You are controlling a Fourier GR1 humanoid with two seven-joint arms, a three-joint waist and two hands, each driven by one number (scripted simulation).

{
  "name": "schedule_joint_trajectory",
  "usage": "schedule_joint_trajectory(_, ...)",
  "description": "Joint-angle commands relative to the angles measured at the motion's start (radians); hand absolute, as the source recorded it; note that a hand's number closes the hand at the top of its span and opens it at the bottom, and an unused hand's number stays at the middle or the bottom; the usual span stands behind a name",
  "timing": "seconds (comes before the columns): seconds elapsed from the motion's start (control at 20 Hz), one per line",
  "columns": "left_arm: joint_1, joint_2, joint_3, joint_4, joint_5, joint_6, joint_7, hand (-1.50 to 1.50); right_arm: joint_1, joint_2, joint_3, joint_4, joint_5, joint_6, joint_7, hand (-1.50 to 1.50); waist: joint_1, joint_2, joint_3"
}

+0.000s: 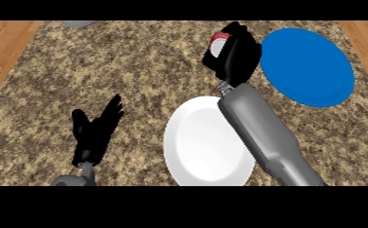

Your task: Pick the can from the plate and place it in the plate

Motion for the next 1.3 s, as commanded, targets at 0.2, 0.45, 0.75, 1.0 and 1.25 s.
schedule_joint_trajectory(0.2, 0.016, 0.011, 0.022, -0.014, 0.012, -0.004, -0.006, 0.0, 0.091, 0.005, -0.181, 0.049, 0.123, -0.377, 0.089, 1.5, -0.027, -0.002, 0.001)
schedule_joint_trajectory(0.45, 0.028, 0.01, 0.029, -0.016, 0.016, -0.005, -0.006, 0.0, 0.118, -0.073, -0.302, 0.108, 0.124, -0.446, 0.004, 1.5, -0.033, -0.006, 0.0)
schedule_joint_trajectory(0.75, 0.024, 0.013, 0.019, 0.026, -0.003, -0.025, -0.041, 0.0, 0.043, -0.204, -0.428, 0.315, 0.003, -0.576, -0.136, 1.5, -0.014, 0.005, 0.001)
schedule_joint_trajectory(1.0, 0.037, 0.002, 0.005, -0.035, 0.005, -0.024, 0.001, 0.0, 0.032, -0.294, -0.457, 0.421, -0.229, -0.626, -0.344, 1.5, -0.005, 0.005, 0.003)
schedule_joint_trajectory(1.25, -0.006, -0.009, 0.008, -0.024, -0.005, -0.007, 0.031, 0.0, 0.05, -0.341, -0.461, 0.447, -0.446, -0.622, -0.564, 1.5, -0.012, 0.003, 0.003)
